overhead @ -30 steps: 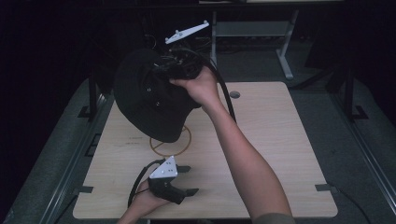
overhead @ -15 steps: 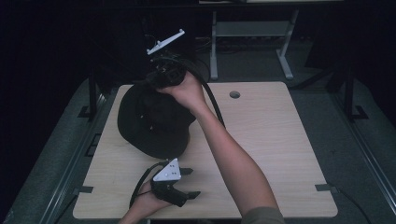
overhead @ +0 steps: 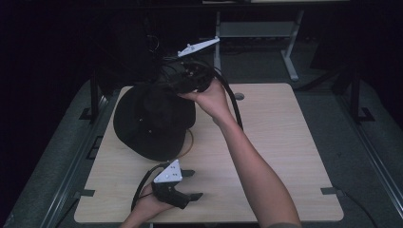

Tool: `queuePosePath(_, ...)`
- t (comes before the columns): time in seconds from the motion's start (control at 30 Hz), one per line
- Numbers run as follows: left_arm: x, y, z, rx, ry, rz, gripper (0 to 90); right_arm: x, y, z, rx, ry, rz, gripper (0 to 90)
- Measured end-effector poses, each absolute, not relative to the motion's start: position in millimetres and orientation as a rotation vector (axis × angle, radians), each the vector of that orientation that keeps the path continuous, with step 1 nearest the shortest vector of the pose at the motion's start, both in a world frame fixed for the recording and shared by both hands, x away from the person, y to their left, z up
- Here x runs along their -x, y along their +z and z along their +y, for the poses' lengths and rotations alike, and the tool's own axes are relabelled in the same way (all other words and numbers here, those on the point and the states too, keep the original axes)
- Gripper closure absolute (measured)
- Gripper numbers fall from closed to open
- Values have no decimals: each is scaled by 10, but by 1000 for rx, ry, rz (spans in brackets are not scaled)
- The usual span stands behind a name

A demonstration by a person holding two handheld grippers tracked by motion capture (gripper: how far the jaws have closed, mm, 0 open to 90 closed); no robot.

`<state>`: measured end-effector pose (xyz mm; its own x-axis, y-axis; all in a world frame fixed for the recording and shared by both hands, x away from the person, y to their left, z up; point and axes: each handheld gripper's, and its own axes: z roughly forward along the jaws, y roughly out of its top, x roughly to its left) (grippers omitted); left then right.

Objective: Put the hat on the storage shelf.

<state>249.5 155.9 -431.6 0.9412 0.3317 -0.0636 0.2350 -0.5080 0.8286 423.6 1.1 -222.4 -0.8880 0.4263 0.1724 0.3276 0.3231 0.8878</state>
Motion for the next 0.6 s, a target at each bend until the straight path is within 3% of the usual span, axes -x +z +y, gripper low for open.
queuePosePath(0.6, -2550, -4338, 1645, -2082, 116, 460, 216, -4114, -2547, -756, -863, 1699, 2421, 266)
